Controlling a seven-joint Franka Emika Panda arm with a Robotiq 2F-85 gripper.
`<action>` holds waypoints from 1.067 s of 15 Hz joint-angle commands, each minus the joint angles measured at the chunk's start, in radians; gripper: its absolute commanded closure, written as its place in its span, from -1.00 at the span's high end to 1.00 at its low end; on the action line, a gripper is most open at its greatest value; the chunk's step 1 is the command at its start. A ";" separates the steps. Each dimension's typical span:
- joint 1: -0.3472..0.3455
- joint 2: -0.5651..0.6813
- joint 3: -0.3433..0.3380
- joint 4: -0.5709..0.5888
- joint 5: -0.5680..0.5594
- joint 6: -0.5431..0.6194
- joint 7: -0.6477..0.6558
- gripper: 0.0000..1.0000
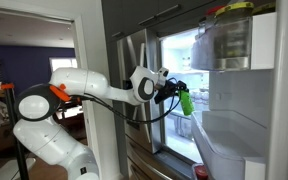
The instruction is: Remove the green bottle from the middle fridge door shelf and put it in front of the crisper drawer on the bottom shelf
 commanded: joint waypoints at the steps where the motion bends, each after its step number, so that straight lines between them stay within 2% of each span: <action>1: 0.009 0.189 0.037 0.059 0.057 0.177 0.085 -0.11; 3: 0.010 0.282 0.068 0.081 0.074 0.206 0.124 -0.11; 7: -0.034 0.451 0.118 0.144 0.058 0.225 0.210 -0.11; 8: -0.002 0.498 0.103 0.157 0.080 0.250 0.208 -0.11; 13: 0.003 0.671 0.109 0.229 0.065 0.354 0.225 -0.11; 14: 0.034 0.691 0.089 0.230 0.142 0.371 0.146 -0.11; 15: 0.035 0.714 0.091 0.231 0.156 0.400 0.147 -0.11; 16: 0.016 0.730 0.100 0.231 0.106 0.414 0.190 -0.11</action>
